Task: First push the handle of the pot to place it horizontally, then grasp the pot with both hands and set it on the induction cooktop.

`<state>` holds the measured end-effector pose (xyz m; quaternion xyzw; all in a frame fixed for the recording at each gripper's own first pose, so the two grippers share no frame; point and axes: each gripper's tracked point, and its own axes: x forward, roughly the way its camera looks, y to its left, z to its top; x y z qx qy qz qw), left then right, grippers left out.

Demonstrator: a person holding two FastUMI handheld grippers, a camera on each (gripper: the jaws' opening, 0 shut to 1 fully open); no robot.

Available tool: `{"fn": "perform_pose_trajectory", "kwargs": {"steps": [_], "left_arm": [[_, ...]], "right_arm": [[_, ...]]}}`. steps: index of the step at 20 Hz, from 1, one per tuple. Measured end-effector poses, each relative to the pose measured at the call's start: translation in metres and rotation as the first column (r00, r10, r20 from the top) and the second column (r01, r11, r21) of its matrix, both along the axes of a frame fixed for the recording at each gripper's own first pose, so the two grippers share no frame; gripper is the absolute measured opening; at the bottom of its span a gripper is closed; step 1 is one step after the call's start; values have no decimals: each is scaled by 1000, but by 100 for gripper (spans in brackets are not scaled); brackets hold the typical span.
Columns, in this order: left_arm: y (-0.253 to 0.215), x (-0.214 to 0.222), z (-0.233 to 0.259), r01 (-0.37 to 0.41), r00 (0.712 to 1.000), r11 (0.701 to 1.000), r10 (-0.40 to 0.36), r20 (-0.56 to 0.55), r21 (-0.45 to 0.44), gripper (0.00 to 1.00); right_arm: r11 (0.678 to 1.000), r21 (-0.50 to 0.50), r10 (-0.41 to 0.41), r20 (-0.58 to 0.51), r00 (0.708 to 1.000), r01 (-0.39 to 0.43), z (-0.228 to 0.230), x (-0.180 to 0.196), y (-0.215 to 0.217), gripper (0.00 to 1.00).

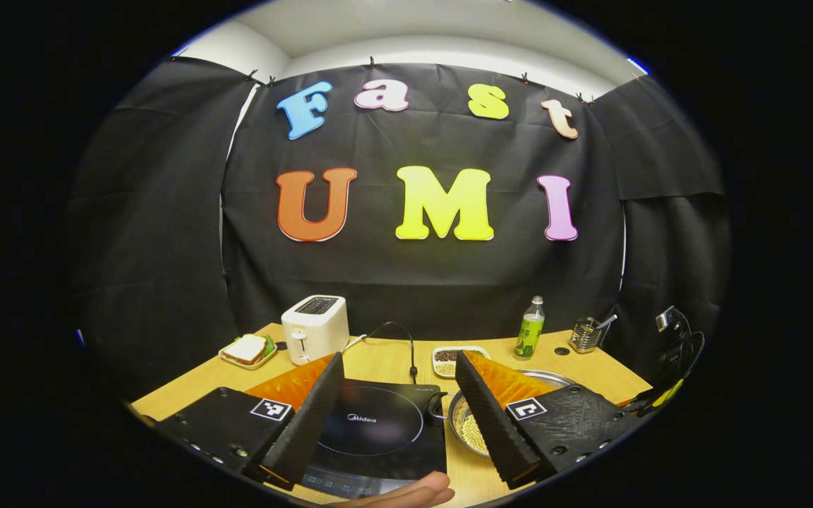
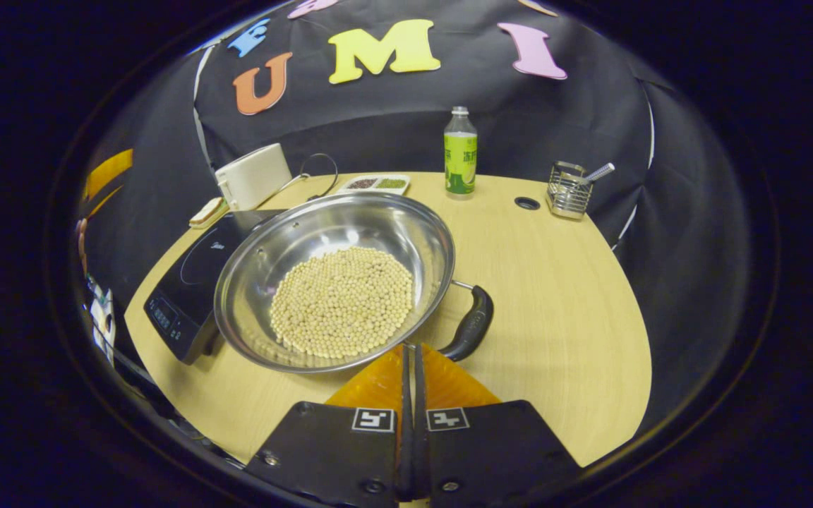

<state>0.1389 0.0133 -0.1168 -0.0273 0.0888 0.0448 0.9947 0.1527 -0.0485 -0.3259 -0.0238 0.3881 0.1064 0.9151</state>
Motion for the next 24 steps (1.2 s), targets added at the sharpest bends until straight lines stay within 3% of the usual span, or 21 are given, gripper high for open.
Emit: {"fn": "perform_pose_trajectory", "kwargs": {"steps": [7,15,24], "left_arm": [[-4,12,-12,1,999,1000,-1,-33,-9,94],[-15,18,-28,20,997,1000,-20,-73,2,95],[-25,24,-49,31,990,999,-32,-134,-6,95]], "right_arm": [[999,-2,-47,-11,999,47,-6,21,-17,0],[997,3,-78,-12,997,78,-4,39,-26,4],[995,4,-100,51,994,100,11,53,-35,4]]}}
